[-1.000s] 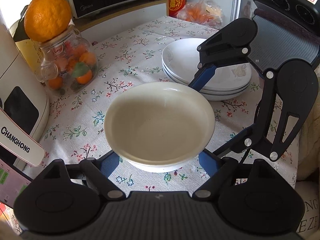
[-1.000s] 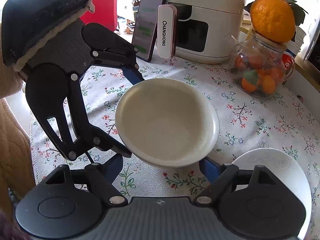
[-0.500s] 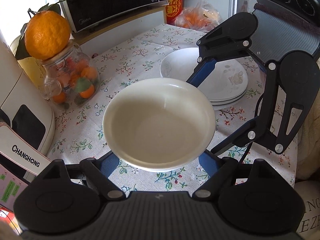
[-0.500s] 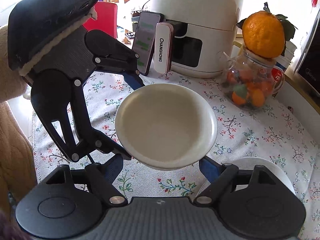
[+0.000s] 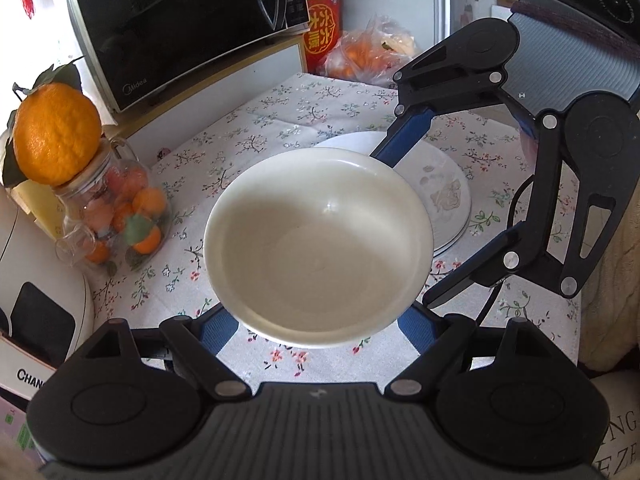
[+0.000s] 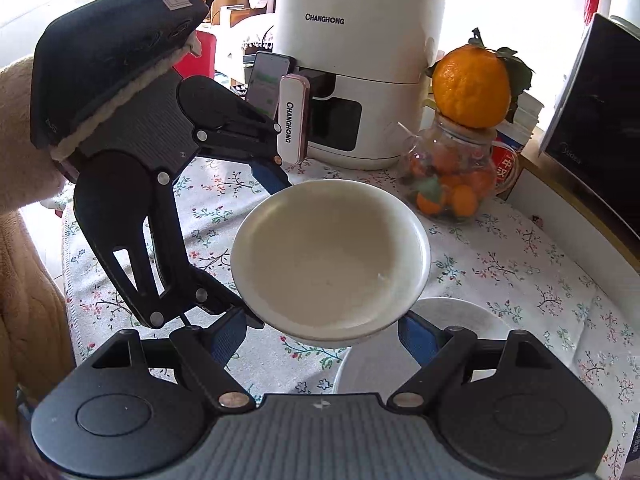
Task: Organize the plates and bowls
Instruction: 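Carry the stacked bowls with both tools and lower them onto the plate stack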
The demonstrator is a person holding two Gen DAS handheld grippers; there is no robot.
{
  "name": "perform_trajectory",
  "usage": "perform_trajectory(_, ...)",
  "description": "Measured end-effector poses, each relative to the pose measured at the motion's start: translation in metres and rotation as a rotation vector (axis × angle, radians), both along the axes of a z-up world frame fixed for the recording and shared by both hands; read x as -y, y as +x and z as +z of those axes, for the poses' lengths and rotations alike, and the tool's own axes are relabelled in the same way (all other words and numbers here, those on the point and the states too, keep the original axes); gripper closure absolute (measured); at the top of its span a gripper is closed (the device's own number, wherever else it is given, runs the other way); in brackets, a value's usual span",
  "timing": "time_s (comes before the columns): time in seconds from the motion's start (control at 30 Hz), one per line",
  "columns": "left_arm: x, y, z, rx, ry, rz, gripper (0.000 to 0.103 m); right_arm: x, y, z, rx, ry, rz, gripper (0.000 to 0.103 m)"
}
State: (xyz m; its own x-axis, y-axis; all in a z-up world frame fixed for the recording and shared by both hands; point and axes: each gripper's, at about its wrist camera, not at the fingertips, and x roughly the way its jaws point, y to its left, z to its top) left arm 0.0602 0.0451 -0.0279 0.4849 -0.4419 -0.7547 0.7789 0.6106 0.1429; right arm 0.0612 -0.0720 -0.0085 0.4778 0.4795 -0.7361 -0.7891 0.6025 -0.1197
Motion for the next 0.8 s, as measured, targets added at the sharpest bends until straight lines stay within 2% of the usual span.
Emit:
perform_trajectory(0.33, 0.039, 0.010, -0.003, 0.006, 0.002, -0.063, 0.020, 0.038, -0.005, 0.007, 0.008, 0.009, -0.071, 0.022)
perform_trajectory(0.8, 0.081, 0.021, -0.013, -0.016, 0.040, -0.116, 0.020, 0.078, -0.001, -0.005, -0.013, -0.024, -0.165, 0.022)
